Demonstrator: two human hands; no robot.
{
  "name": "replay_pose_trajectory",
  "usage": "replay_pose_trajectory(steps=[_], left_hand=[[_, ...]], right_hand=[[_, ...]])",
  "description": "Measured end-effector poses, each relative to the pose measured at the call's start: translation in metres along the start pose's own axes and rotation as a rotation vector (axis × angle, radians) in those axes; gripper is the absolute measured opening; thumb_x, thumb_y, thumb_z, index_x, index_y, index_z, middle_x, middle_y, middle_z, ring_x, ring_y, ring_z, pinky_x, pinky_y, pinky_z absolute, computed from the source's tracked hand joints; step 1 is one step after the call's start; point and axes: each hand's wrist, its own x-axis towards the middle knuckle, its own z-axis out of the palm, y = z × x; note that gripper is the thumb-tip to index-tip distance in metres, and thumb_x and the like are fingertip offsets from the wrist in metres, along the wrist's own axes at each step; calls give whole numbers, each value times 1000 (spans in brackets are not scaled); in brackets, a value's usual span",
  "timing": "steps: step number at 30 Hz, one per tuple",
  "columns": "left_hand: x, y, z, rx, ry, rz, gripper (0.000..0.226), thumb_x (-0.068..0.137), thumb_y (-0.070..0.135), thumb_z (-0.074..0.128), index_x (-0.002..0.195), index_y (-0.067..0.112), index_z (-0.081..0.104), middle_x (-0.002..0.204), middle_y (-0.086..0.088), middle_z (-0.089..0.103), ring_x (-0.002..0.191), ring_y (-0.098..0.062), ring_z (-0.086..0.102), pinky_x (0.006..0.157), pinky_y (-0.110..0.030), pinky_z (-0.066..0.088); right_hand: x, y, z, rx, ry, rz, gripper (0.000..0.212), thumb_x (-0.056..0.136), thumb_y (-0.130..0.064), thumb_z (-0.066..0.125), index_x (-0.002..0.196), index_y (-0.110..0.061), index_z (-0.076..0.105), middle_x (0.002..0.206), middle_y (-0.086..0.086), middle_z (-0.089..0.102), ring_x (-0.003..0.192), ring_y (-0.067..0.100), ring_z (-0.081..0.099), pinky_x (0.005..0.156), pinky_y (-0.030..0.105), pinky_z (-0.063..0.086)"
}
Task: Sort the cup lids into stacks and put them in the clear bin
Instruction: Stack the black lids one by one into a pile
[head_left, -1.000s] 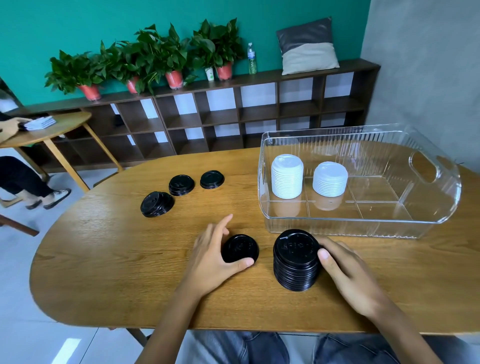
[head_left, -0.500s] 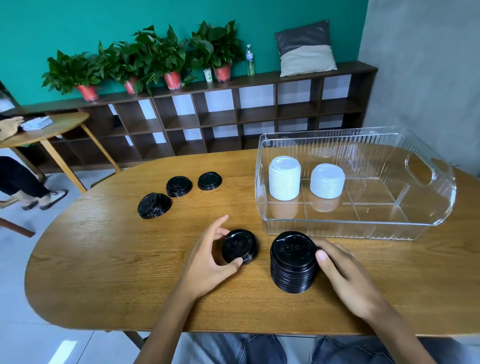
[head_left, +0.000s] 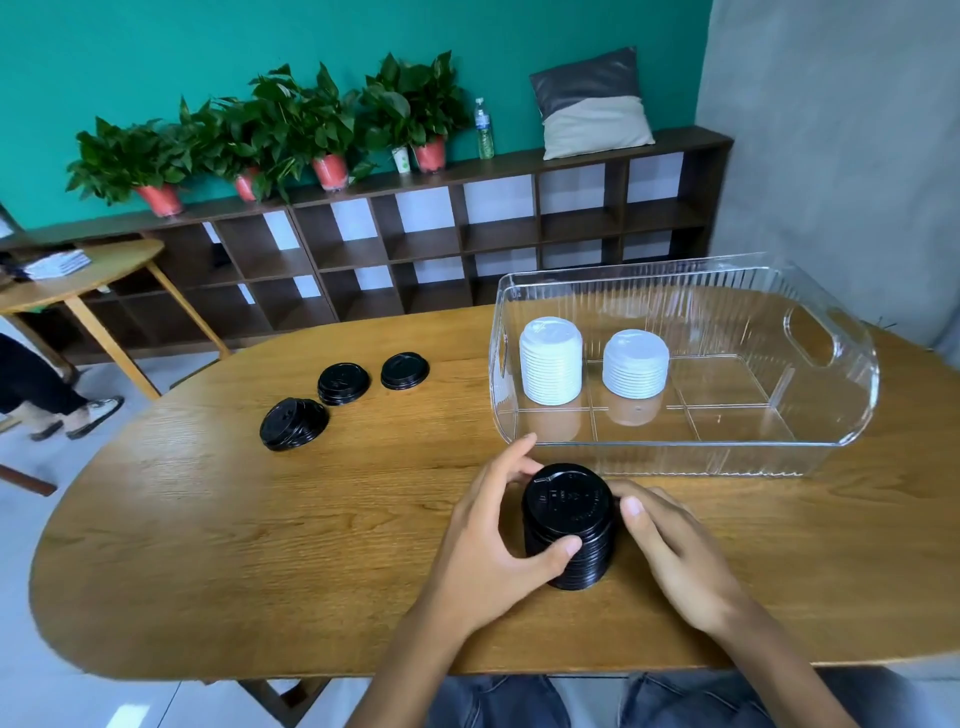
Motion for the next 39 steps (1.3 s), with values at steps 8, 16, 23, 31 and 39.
replay_pose_trajectory(steps=[8, 16, 23, 31, 39], left_hand=[[0, -4, -2, 24, -15, 22, 89, 78, 52, 82, 152, 52, 32, 133, 23, 58, 131, -8, 55, 110, -16, 37], [-2, 2, 1, 23, -18, 12, 83, 78, 46, 81, 148, 43, 38, 133, 21, 55, 130, -6, 53, 110, -24, 41], [7, -19, -29, -21, 86, -54, 75, 78, 55, 80, 142, 48, 43, 144, 20, 54, 122, -7, 62, 101, -30, 45], [104, -131, -76, 422, 256, -550, 80, 91, 44, 75, 152, 13, 34, 147, -15, 49, 135, -32, 50, 111, -52, 43], [163, -168, -77, 503, 315, -625, 87, 87, 48, 78, 151, 12, 33, 142, -13, 58, 133, -39, 48, 106, -52, 40]], right_hand=[[3, -1, 0, -24, -18, 2, 45, 96, -65, 33, 121, -42, 63, 120, -32, 63, 121, 0, 52, 108, 44, 36], [2, -2, 1, -83, -35, -14, 53, 94, -69, 23, 124, -45, 59, 123, -33, 60, 123, -2, 49, 108, 36, 32], [-1, -2, 0, -25, 12, -14, 50, 94, -70, 20, 124, -54, 56, 124, -40, 56, 124, -9, 46, 107, 34, 32], [1, 0, 1, 25, 11, -33, 46, 97, -66, 23, 131, -53, 52, 127, -32, 61, 126, 2, 52, 110, 48, 36], [2, 2, 3, 6, 21, -37, 50, 96, -71, 23, 130, -51, 52, 126, -32, 60, 125, 2, 52, 109, 45, 37]])
